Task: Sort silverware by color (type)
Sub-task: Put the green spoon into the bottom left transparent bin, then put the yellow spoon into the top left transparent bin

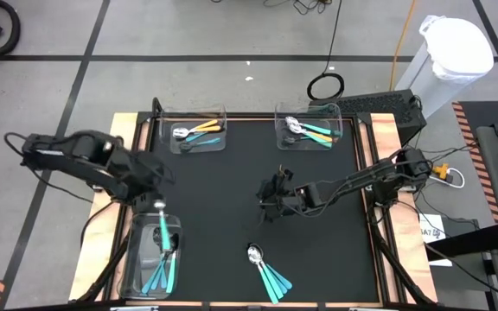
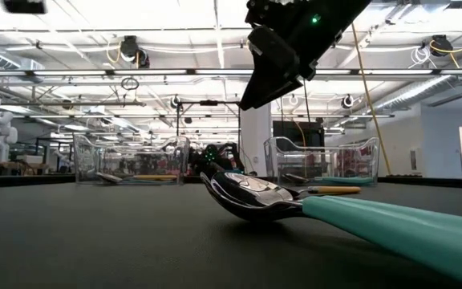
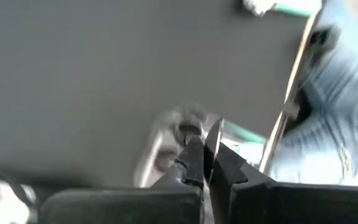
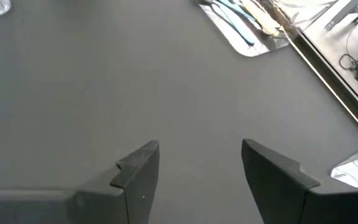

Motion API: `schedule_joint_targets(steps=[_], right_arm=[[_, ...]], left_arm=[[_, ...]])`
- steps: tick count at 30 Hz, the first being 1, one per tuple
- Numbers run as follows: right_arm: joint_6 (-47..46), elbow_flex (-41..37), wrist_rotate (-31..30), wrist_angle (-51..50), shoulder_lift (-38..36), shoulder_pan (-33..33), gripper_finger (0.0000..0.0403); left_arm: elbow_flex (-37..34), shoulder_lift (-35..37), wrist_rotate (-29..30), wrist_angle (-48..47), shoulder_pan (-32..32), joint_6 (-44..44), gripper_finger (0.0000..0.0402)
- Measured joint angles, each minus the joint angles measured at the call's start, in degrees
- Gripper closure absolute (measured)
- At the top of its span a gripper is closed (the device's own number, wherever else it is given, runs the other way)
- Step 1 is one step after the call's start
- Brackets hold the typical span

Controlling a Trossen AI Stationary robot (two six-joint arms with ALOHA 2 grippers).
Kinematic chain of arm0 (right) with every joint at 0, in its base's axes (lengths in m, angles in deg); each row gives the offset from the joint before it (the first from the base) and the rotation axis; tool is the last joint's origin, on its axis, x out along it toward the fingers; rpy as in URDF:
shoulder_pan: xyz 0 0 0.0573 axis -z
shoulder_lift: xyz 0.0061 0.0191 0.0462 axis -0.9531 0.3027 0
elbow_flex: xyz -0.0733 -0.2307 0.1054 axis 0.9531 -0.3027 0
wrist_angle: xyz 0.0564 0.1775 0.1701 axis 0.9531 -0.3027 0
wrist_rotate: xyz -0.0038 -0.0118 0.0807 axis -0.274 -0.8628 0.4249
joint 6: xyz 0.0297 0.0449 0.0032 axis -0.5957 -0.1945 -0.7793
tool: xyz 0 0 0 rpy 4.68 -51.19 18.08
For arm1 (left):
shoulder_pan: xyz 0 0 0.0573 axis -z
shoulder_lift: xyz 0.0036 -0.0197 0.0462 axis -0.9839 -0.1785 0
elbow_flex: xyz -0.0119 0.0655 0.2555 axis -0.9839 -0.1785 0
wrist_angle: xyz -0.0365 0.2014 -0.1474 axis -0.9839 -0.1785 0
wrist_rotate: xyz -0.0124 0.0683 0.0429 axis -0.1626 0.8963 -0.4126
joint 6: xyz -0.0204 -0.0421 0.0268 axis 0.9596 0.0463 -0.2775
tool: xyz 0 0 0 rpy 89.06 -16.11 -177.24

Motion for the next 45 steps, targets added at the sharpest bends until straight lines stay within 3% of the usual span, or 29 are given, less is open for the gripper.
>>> schedule_joint_targets(steps=[4,8,12,16,24,27,33,37,45], right_arm=[[0.0,0.0,0.0,-1.6,0.0,0.0,0.0187],[-1.3,0.0,0.0,-3.3,0.0,0.0,0.0187],[-1.3,-0.1,-0.1,-3.3,0.0,0.0,0.0188],[-1.1,-0.1,-0.1,-3.1,0.0,0.0,0.0188],[-0.4,-0.2,0.0,-3.0,0.0,0.0,0.0187],[0.0,-0.2,0.0,-3.2,0.0,0.1,0.0187],[0.4,-0.2,0.3,-6.8,0.0,0.1,0.0187],[2.3,-0.2,5.0,-9.0,0.0,0.6,0.019],[7.3,-0.2,12.5,-12.8,0.0,2.3,0.0193]], left_arm=[[-7.3,-0.1,-6.2,2.1,7.4,12.5,0.0402],[-14.7,-0.5,-11.2,12.9,15.2,21.7,0.0402],[-20.4,-1.5,-9.1,19.7,20.5,27.4,0.0402],[-23.9,-3.1,-5.6,20.3,23.5,30.3,0.0402],[-25.5,-7.2,-3.9,21.0,25.5,31.5,0.0397],[-25.5,-8.6,-3.9,21.0,25.5,31.4,0.0372],[-25.5,-10.7,-3.9,20.3,25.5,30.3,0.0285],[-25.5,-10.5,-3.9,17.1,25.4,31.8,0.0239],[-24.0,-8.2,-2.5,12.3,25.4,36.4,0.0219]])
